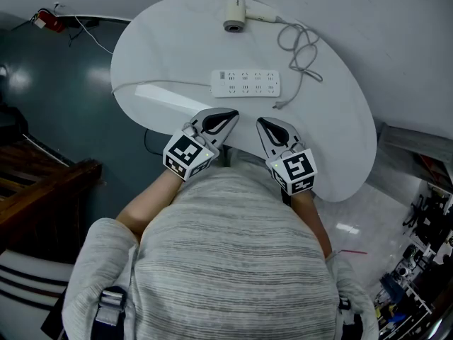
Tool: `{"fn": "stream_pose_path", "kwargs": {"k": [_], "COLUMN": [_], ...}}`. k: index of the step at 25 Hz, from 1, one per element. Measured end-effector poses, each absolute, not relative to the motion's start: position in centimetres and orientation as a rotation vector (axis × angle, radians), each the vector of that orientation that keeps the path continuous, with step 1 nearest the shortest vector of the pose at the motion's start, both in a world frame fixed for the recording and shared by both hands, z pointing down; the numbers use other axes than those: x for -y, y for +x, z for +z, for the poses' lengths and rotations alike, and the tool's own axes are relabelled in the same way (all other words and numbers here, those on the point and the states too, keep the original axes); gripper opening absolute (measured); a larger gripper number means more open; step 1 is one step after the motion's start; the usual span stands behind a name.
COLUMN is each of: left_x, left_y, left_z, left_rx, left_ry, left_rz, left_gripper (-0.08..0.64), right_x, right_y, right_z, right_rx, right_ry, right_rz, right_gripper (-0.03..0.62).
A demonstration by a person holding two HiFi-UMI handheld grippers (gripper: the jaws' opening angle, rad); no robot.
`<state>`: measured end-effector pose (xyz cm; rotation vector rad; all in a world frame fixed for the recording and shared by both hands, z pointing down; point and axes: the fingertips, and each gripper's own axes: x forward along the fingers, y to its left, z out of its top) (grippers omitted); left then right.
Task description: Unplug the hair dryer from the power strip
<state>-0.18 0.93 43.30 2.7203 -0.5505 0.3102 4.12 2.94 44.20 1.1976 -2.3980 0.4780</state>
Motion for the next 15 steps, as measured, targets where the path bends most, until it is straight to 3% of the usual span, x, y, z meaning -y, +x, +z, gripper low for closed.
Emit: {"fn": "stream_pose_path", "kwargs": {"k": [15], "left_x": [0.02], "left_y": [0.17], "left_z": [43.85], "left_rx": [0.544], "left_ry": [2.715], "left_rz": [0.317], "left_gripper": [0.006], "right_x": [-1.98], "right_y": [4.33], "right_z": [44.53], "right_rx": [2.404], "right_ry": [1.204], "right_rz": [0.498], "right_gripper": [0.025]}}
